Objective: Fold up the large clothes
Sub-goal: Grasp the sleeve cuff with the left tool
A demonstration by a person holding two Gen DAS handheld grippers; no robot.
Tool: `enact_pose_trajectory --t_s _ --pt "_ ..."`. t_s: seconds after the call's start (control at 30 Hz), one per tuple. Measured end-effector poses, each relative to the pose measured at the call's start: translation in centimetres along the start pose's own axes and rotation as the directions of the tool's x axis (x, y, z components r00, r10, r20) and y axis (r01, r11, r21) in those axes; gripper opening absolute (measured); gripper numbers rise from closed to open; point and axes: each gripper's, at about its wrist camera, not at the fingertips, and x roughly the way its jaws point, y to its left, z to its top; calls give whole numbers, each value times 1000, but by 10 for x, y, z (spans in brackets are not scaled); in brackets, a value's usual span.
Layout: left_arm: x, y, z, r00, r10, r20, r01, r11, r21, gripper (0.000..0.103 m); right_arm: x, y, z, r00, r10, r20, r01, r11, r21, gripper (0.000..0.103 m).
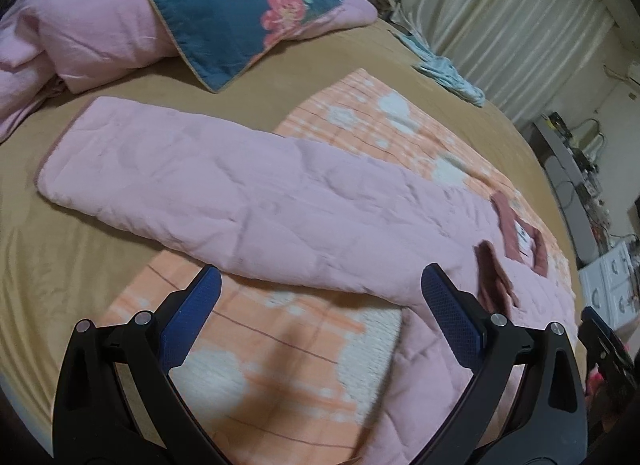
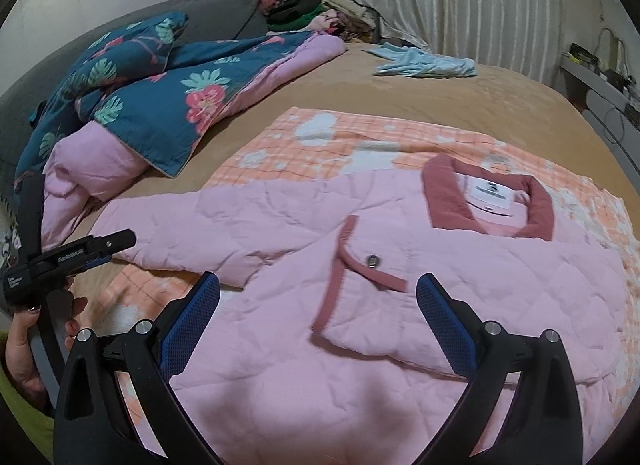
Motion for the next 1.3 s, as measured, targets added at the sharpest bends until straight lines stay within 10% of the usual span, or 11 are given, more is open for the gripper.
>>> enact_pose_trajectory --t_s 0.67,1.17,1.3 --pt "31 95 30 992 123 -29 -126 949 -290 94 54 99 17 995 96 -39 -100 983 -151 98" --pt "65 153 38 988 154 -2 -139 888 -438 92 83 96 7 992 100 -74 -107 989 -97 98" --pt "60 158 41 977 213 12 -184 869 -460 40 77 77 2 994 72 -77 -77 995 -64 98"
